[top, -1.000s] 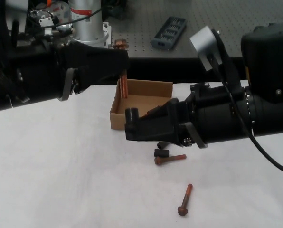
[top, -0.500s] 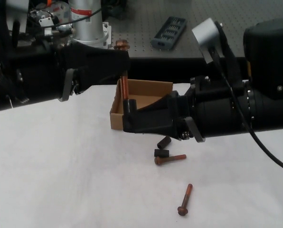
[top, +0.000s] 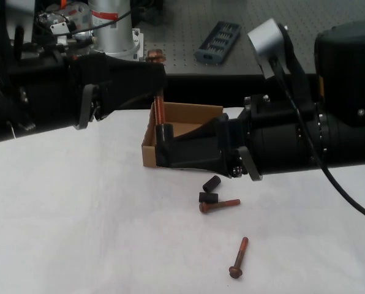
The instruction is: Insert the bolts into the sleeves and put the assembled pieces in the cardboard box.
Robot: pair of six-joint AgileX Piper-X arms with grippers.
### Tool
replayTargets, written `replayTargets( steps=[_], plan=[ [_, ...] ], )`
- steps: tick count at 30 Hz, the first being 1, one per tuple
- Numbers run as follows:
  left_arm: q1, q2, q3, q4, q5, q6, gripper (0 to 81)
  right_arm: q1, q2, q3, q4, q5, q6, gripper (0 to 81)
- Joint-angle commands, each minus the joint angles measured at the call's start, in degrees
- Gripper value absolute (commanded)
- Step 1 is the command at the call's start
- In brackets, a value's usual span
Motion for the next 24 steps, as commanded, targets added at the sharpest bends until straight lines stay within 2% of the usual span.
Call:
replayTargets(
  steps=[1,15,24],
  plan=[
    [-0.3,-0.8,-0.1,-0.6,0.8,-1.2,0.6,0.1,0.0,-0.2,-2.0,0.0,0.0,2.8],
    [-0.3,-0.8,-0.1,0.6,4.0,-3.7,0.6,-0.1,0.6,-0.2,-2.5,0.1,-0.3,2.8],
    [-0.3,-0.8,-0.1,7.8,5.6,1.1,0.6,-1.8,0.6,-0.2,-2.5,-0.9,-2.7,2.8]
  ],
)
